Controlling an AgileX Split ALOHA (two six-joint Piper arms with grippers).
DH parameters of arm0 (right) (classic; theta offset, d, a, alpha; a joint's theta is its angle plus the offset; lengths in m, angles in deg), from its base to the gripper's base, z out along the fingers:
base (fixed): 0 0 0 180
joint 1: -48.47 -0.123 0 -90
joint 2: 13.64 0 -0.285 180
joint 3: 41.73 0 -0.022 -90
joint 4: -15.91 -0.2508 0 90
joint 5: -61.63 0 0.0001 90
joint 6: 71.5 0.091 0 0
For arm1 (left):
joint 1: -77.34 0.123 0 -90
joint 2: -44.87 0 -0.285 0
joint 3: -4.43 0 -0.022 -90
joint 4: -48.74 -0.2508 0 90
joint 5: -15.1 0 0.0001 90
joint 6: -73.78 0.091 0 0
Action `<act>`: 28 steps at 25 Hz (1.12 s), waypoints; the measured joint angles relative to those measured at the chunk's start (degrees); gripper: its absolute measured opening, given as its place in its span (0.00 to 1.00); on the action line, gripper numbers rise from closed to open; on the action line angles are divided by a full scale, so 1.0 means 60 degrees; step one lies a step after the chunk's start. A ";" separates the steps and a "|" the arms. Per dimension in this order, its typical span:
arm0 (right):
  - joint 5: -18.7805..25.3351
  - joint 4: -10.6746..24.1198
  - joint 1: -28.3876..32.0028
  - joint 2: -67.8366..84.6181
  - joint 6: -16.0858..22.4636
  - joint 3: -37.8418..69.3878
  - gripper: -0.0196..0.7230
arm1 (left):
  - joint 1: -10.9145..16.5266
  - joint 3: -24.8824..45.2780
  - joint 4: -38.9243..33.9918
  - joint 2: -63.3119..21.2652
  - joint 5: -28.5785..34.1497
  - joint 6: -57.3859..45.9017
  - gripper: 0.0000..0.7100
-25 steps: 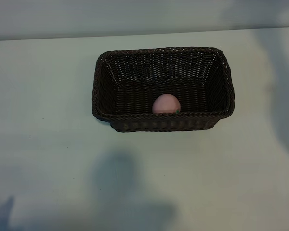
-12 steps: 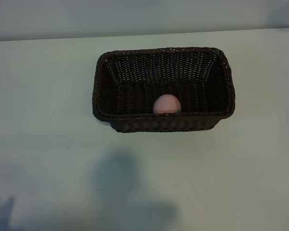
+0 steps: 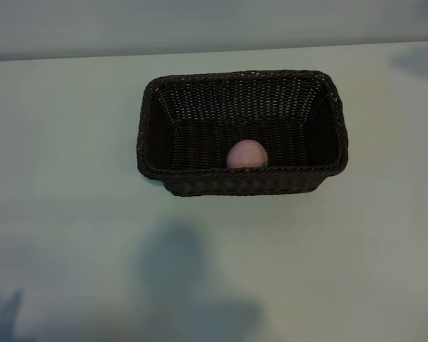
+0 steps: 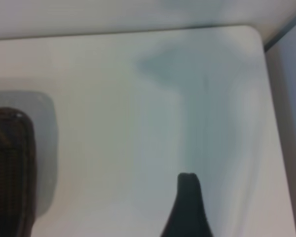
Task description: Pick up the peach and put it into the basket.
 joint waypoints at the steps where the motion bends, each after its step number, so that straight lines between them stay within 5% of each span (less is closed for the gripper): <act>1: 0.0000 0.0000 0.0000 0.0391 0.0000 0.0193 0.77 | 0.0000 0.0000 0.0000 0.0000 0.0000 0.0000 0.84; 28: -0.0266 0.0022 -0.0423 0.9301 0.0000 0.5550 0.76 | 0.0000 0.0000 0.0000 0.0000 0.0000 0.0000 0.84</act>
